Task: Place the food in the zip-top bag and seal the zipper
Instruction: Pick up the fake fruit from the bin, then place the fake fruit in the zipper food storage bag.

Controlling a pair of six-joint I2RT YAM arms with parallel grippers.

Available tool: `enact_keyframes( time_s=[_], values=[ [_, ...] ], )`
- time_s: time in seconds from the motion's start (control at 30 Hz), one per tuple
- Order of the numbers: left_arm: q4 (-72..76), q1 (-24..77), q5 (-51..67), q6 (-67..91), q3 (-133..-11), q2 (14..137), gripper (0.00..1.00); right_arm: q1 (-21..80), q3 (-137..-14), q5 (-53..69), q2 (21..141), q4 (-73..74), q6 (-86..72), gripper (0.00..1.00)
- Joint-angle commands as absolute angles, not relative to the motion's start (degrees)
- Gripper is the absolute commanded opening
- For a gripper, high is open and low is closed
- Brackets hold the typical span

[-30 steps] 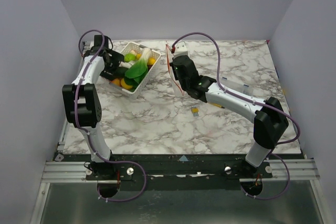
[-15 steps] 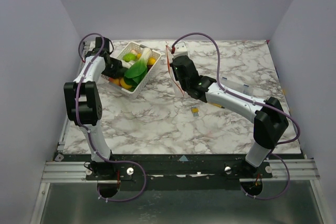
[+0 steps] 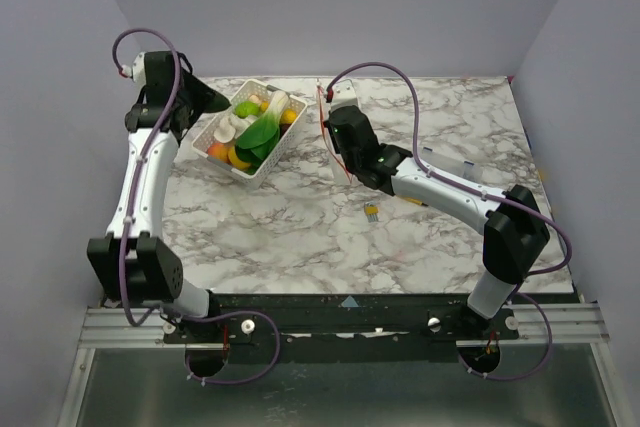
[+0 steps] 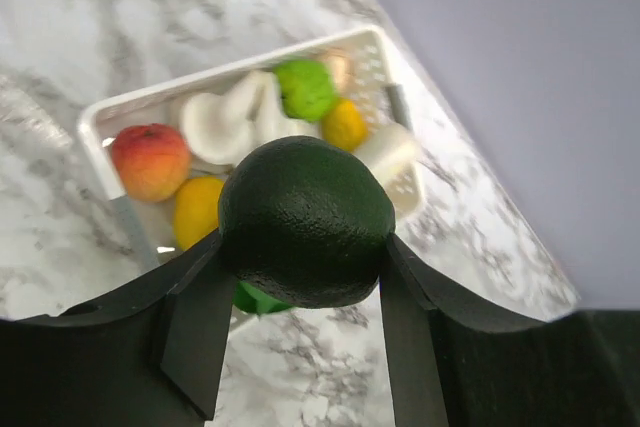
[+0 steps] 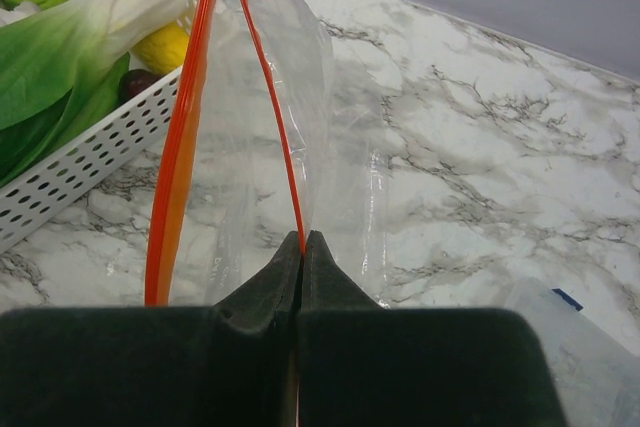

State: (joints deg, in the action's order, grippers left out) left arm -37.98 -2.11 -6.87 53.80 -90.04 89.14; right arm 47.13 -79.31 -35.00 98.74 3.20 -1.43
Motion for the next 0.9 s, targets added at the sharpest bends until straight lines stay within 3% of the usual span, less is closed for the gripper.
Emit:
enact_keyframes(
  time_s=[0.0,0.13,0.2,0.5,0.87],
  values=[
    [-25.1,-0.2,13.6,40.9,-79.0,76.4,0.06,46.9,-80.5,-32.5,97.2,4.8,-2.4,0.01],
    [3.0,2.6,38.7,45.1,-61.7,67.1,0.06,46.8,-81.6,-27.5,96.9,6.9,-5.4,0.01],
    [9.0,5.0,41.7,47.1,-58.7,65.7,0.05,46.8,-82.1,-25.3,96.8,7.9,-7.1,0.01],
    [24.9,13.9,39.6,51.5,-51.4,70.7,0.0,46.9,-83.8,-23.4,98.5,11.0,-13.4,0.01],
    [15.7,16.2,27.1,42.2,-50.0,75.2,0.0,46.8,-86.5,-19.1,98.0,14.9,-18.0,0.01]
  ],
)
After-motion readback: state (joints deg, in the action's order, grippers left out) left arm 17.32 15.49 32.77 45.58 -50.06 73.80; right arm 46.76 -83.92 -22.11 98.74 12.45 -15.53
